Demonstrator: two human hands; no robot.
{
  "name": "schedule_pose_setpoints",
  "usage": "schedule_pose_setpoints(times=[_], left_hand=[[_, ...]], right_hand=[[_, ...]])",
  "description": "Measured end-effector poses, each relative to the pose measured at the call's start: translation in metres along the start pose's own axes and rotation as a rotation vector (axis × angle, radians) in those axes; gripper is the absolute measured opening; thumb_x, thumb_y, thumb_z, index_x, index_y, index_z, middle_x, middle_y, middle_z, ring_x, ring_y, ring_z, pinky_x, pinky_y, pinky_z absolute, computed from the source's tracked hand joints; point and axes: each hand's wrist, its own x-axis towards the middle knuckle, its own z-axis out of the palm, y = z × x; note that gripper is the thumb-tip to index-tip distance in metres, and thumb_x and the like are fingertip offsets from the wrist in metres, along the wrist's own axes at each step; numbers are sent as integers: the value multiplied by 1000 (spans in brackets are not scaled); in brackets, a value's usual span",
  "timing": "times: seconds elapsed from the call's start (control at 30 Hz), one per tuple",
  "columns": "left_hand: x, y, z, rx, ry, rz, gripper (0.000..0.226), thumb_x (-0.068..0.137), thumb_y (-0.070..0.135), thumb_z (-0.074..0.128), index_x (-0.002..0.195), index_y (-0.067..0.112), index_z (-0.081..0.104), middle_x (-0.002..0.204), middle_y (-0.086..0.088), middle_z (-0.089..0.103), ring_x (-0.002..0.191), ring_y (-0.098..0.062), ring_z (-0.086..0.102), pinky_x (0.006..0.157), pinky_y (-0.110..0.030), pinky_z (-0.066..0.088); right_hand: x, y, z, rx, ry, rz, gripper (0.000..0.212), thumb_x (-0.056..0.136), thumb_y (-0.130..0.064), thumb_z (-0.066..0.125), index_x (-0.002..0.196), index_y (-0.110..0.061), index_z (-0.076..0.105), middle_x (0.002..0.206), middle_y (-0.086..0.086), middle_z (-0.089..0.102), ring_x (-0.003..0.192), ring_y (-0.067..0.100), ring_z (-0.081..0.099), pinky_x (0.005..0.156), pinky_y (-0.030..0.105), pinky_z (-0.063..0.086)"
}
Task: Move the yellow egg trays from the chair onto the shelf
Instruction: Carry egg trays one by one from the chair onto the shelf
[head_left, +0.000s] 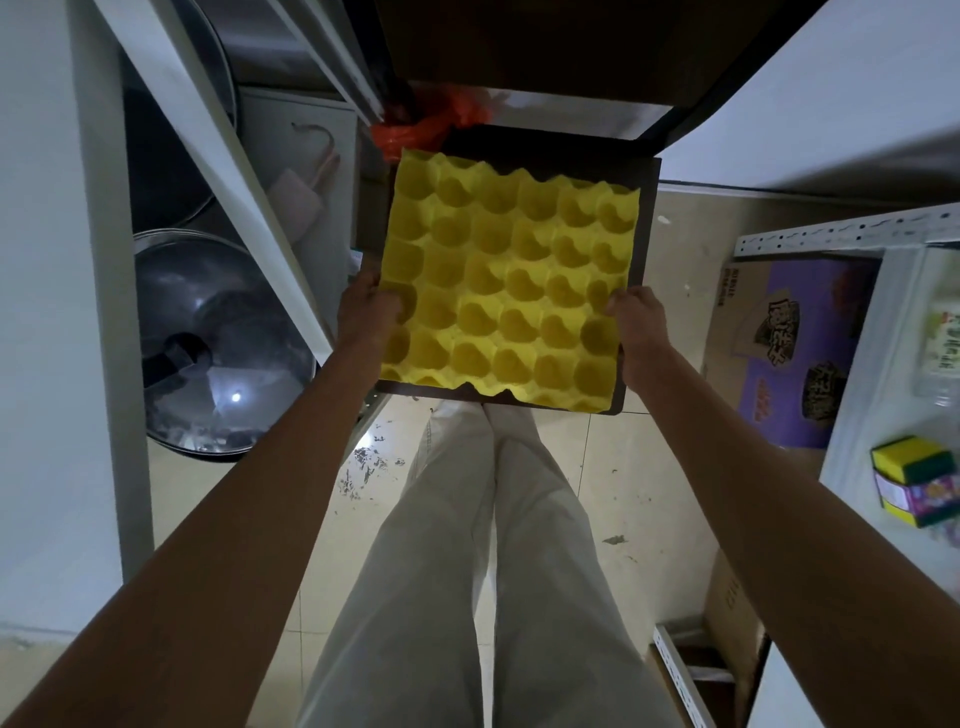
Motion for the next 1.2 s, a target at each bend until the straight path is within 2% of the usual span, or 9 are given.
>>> schedule_pose_setpoints(times=[0.13,0.27,0.4,0.57,0.73,0.93,1.0,1.07,1.2], left_hand=[[-2,-2,-2,-91,-10,-14,27,69,8,50,82,29,61,81,8,62,79,-19,55,64,-29,41],[-4,-7,-2,-97,37,-19,57,65,9,50,118,22,67,84,11,64,80,-16,56,63,-28,41],[-6,-8,-2,-122,13,-26,62,60,14,50,120,15,64,82,8,62,78,-15,55,64,-28,41],[-16,-6,0,-118,-26,8,26,72,13,53,88,31,62,76,11,58,75,-13,53,62,-27,37],[-27,4,-1,-205,-110,-39,45,88,30,56,132,20,59,109,2,67,96,-21,61,74,-33,48],[-57,32,-4,-172,-159,-85,56,88,66,55,127,26,58,129,3,63,112,-19,62,83,-32,51],[-76,46,-3,-94,-181,-47,64,89,71,49,136,29,56,136,2,60,122,-23,58,95,-38,50],[-105,62,2,-4,-245,-12,72,88,72,47,147,30,48,147,2,51,127,-25,54,107,-45,45],[-161,85,23,58,-336,111,56,96,55,55,145,29,50,134,2,54,109,-22,57,92,-40,49]], right_hand=[[-2,3,-5,75,-56,-47,31,78,2,48,105,-11,57,117,18,62,113,41,61,97,61,52],[-12,7,-4,174,-88,-99,36,75,5,44,104,-11,57,107,10,58,100,32,60,97,61,50],[-15,7,-3,176,-100,-67,39,75,2,44,108,-10,60,108,9,58,101,33,59,100,61,48],[-16,11,-4,178,-95,-133,21,92,-11,60,112,-4,61,115,23,63,109,40,64,101,65,48],[-26,16,-13,170,-36,-186,36,99,-34,63,117,-3,64,110,12,67,116,42,63,100,61,52],[-61,34,-37,328,3,-176,47,108,-44,42,124,-6,65,126,18,67,118,40,64,101,61,51],[-86,42,-52,344,72,-145,47,108,-43,40,124,-5,63,127,20,66,118,39,63,101,61,51],[-118,52,-78,375,135,-147,43,110,-41,37,122,-7,62,123,15,67,115,35,64,96,54,54],[-186,85,-134,509,198,-142,34,110,-25,42,121,-2,65,102,5,74,76,5,68,71,23,58]])
